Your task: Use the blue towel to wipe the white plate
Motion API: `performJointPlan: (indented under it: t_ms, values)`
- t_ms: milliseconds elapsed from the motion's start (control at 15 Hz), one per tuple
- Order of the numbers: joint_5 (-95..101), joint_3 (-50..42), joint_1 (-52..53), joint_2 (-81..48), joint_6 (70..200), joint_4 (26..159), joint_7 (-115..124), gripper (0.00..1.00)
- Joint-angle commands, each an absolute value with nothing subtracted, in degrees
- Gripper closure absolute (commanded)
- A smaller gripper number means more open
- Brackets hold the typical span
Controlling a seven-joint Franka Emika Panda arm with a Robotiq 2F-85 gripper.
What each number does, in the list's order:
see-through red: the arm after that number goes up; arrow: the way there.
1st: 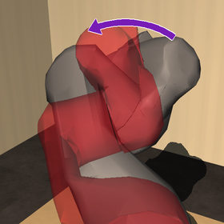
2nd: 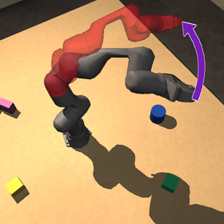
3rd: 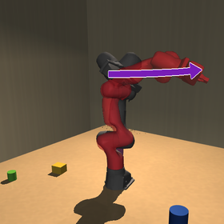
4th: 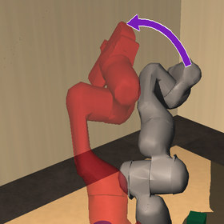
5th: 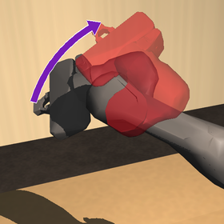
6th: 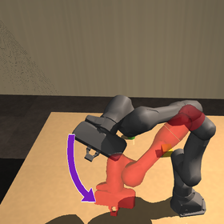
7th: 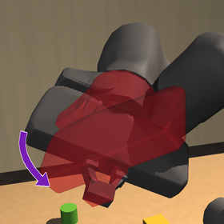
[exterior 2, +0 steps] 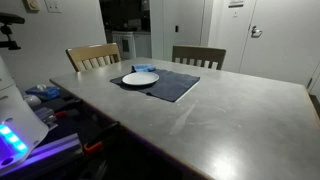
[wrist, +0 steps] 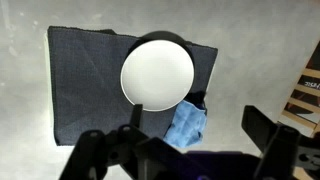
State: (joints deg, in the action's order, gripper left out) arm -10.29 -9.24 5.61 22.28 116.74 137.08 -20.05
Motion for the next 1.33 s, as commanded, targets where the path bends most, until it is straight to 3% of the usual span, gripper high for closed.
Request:
performJointPlan:
  t_ms: [0, 600, 1267]
  values:
    - [-10.8, -8.0, 4.3, 22.2, 116.5, 137.0, -20.4, 0.00]
    - [-10.5, -7.0, 4.2, 22.2, 116.5, 135.6, -19.9, 0.00]
    - [-10.8, -3.0, 6.8, 12.1, 115.6, 124.4, -20.4, 0.00]
